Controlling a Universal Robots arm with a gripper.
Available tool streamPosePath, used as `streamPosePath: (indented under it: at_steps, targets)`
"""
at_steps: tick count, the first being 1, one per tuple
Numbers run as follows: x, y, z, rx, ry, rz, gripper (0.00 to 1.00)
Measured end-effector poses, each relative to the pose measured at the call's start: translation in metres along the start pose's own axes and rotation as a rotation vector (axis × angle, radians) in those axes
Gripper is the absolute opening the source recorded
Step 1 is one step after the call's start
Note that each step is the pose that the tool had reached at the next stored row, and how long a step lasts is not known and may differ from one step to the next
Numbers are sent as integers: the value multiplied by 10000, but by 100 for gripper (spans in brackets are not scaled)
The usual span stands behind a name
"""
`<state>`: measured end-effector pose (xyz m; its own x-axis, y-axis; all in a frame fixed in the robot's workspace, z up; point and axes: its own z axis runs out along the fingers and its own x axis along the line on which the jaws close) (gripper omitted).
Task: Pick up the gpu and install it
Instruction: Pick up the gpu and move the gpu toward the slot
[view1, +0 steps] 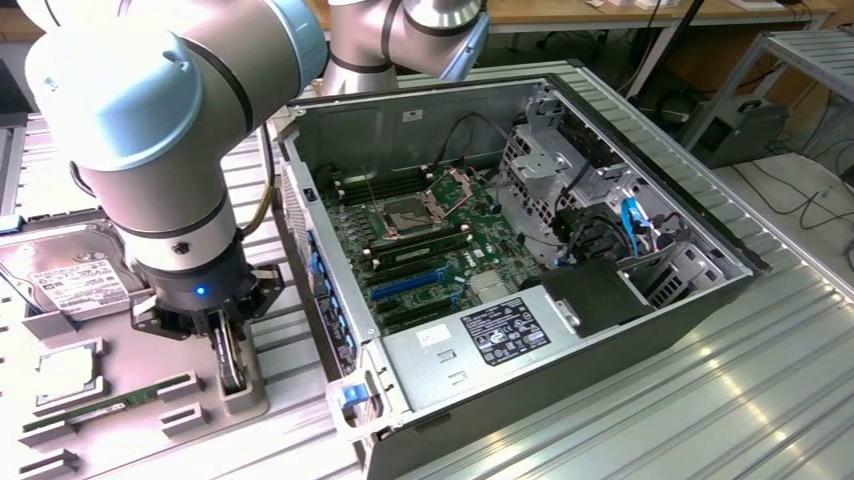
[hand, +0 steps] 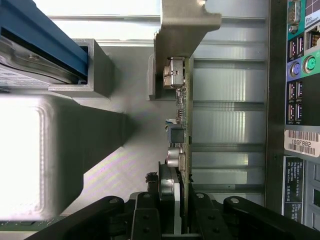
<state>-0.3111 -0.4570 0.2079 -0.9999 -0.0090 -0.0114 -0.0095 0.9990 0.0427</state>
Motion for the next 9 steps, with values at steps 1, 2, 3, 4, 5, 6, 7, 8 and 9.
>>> streamPosePath:
  at_steps: [1, 2, 3, 4, 5, 6, 7, 8, 9]
  targets:
    - [0, 0, 0, 0, 0, 0, 29]
    - [0, 0, 0, -1, -1, 0, 29]
    - [0, 0, -6, -2, -1, 0, 29]
    - [0, 1, -16, -3, 0, 0, 29]
    - [0, 1, -27, -7, -1, 0, 29]
    - [0, 2, -37, -8, -1, 0, 29]
    - [-1, 2, -49, -8, 0, 0, 29]
    - [-1, 2, -58, -9, 0, 0, 29]
    - [-1, 3, -69, -9, 0, 0, 29]
